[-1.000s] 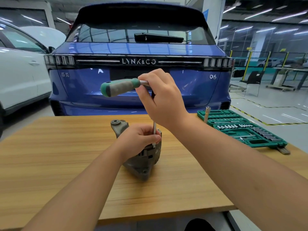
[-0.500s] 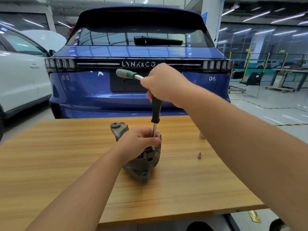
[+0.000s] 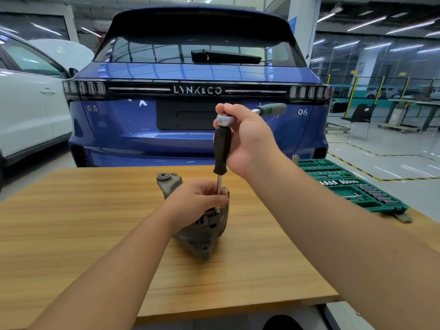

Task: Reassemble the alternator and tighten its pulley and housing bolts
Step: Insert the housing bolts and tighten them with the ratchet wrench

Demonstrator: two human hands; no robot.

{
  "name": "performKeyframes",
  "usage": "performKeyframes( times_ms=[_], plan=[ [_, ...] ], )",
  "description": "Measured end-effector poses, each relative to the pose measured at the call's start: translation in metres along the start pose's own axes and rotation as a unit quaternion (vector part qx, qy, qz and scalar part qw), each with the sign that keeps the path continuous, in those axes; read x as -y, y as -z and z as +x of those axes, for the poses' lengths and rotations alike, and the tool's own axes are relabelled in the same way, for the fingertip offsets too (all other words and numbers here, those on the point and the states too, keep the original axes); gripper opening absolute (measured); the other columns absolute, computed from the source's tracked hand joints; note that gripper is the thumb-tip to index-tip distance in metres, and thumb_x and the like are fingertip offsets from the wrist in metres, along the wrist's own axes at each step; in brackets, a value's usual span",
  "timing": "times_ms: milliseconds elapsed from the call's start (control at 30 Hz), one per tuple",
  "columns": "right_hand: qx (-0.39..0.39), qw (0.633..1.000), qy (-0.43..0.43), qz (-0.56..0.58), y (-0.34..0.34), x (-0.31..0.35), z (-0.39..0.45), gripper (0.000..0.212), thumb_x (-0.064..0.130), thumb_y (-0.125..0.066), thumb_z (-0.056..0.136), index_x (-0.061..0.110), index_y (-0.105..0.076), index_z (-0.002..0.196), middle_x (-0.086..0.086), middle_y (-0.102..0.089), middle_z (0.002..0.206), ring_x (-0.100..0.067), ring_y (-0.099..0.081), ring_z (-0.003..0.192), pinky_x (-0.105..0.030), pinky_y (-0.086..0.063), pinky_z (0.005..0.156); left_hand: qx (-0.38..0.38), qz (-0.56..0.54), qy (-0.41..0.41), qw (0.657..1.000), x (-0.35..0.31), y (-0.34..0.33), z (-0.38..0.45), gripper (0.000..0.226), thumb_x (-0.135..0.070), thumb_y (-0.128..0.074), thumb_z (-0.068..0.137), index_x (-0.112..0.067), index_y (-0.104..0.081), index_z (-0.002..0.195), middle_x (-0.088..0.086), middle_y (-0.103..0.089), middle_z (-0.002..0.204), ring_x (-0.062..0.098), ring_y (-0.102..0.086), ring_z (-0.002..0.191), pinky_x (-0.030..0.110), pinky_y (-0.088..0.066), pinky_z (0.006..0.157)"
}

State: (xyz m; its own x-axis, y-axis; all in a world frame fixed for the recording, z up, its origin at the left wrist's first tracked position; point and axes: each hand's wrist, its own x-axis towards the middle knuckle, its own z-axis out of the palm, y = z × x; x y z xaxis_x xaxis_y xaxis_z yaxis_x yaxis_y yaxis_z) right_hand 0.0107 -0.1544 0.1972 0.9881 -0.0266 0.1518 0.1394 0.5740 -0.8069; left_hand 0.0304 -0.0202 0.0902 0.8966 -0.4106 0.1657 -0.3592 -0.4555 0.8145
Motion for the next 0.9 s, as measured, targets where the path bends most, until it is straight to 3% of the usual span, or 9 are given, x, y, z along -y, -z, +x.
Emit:
performKeyframes(
  times_ms=[133, 167, 233, 300, 367, 633, 767, 833, 900],
  plan=[
    [-0.014, 0.967, 0.219, -0.131, 0.000, -0.018, -0.008, 0.006, 0.015, -0.068, 0.095, 0.019, -0.069, 0.092, 0.004, -0.071, 0.082, -0.007, -0.068, 0.079, -0.024, -0.056, 0.071, 0.000, -0.015, 0.004, 1.000, -0.001, 0.001, 0.001, 0.027, -0.030, -0.069, 0.097, -0.054, -0.073, 0.086, -0.022, -0.076, 0.090, -0.009, -0.068, 0.085, 0.029, -0.049, 0.082],
    [-0.010, 0.925, 0.314, -0.212, 0.002, -0.024, -0.010, 0.011, 0.009, -0.065, 0.096, 0.018, -0.071, 0.094, 0.003, -0.072, 0.092, -0.006, -0.068, 0.087, -0.022, -0.056, 0.077, 0.001, -0.016, 0.005, 1.000, -0.001, 0.001, 0.001, 0.027, -0.030, -0.069, 0.097, -0.054, -0.073, 0.086, -0.022, -0.076, 0.090, -0.009, -0.068, 0.085, 0.029, -0.049, 0.082],
    [0.008, 0.778, 0.487, -0.398, 0.010, -0.033, -0.012, 0.022, -0.003, -0.058, 0.095, 0.008, -0.074, 0.105, -0.005, -0.068, 0.115, -0.019, -0.063, 0.110, -0.027, -0.051, 0.094, 0.005, -0.008, 0.003, 1.000, -0.001, 0.000, 0.000, 0.025, -0.031, -0.068, 0.098, -0.053, -0.074, 0.087, -0.022, -0.076, 0.089, -0.009, -0.068, 0.084, 0.027, -0.048, 0.080],
    [0.026, 0.649, 0.566, -0.509, 0.014, -0.036, -0.009, 0.027, -0.008, -0.056, 0.092, 0.000, -0.073, 0.112, -0.014, -0.067, 0.117, -0.034, -0.061, 0.109, -0.040, -0.050, 0.094, 0.005, -0.006, 0.005, 1.000, -0.002, 0.000, 0.000, 0.020, -0.030, -0.069, 0.098, -0.045, -0.077, 0.086, -0.021, -0.076, 0.087, -0.008, -0.068, 0.083, 0.026, -0.047, 0.078],
    [0.044, 0.616, 0.568, -0.544, 0.010, -0.035, -0.007, 0.023, -0.003, -0.059, 0.093, -0.001, -0.073, 0.112, -0.016, -0.069, 0.109, -0.035, -0.062, 0.096, -0.046, -0.051, 0.084, 0.001, -0.013, 0.012, 1.000, -0.002, 0.001, -0.001, 0.017, -0.029, -0.070, 0.097, -0.038, -0.078, 0.086, -0.019, -0.077, 0.086, -0.006, -0.068, 0.081, 0.028, -0.048, 0.080],
    [0.057, 0.605, 0.479, -0.634, 0.002, -0.011, -0.010, 0.029, 0.031, -0.055, 0.103, 0.010, -0.073, 0.112, -0.004, -0.065, 0.097, -0.023, -0.058, 0.086, -0.037, -0.046, 0.069, 0.002, -0.004, 0.006, 1.000, -0.004, 0.000, -0.002, 0.018, -0.027, -0.070, 0.097, -0.037, -0.077, 0.085, -0.014, -0.076, 0.088, 0.008, -0.071, 0.090, 0.033, -0.055, 0.087],
    [0.016, 0.571, 0.331, -0.751, -0.011, 0.014, -0.008, 0.036, 0.040, -0.046, 0.104, 0.015, -0.067, 0.088, 0.000, -0.060, 0.073, -0.021, -0.051, 0.062, -0.032, -0.039, 0.054, 0.004, 0.002, -0.003, 1.000, -0.001, 0.000, -0.001, 0.021, -0.032, -0.070, 0.097, -0.049, -0.075, 0.086, -0.018, -0.076, 0.090, 0.002, -0.070, 0.088, 0.033, -0.055, 0.086],
    [0.005, 0.663, 0.206, -0.720, -0.017, 0.031, -0.007, 0.028, 0.029, -0.049, 0.100, 0.009, -0.065, 0.089, -0.008, -0.069, 0.073, -0.027, -0.059, 0.060, -0.036, -0.051, 0.056, 0.004, 0.004, 0.000, 1.000, 0.000, 0.000, 0.000, 0.021, -0.033, -0.071, 0.096, -0.051, -0.074, 0.086, -0.021, -0.075, 0.090, -0.003, -0.068, 0.087, 0.031, -0.053, 0.083],
    [0.020, 0.845, 0.035, -0.534, -0.018, 0.040, -0.007, 0.018, 0.019, -0.052, 0.098, 0.005, -0.062, 0.100, -0.006, -0.068, 0.066, -0.027, -0.069, 0.064, -0.043, -0.062, 0.076, 0.004, 0.008, -0.001, 1.000, -0.001, 0.001, 0.000, 0.020, -0.034, -0.071, 0.095, -0.051, -0.074, 0.087, -0.022, -0.075, 0.091, -0.007, -0.066, 0.086, 0.029, -0.049, 0.079]
  ],
)
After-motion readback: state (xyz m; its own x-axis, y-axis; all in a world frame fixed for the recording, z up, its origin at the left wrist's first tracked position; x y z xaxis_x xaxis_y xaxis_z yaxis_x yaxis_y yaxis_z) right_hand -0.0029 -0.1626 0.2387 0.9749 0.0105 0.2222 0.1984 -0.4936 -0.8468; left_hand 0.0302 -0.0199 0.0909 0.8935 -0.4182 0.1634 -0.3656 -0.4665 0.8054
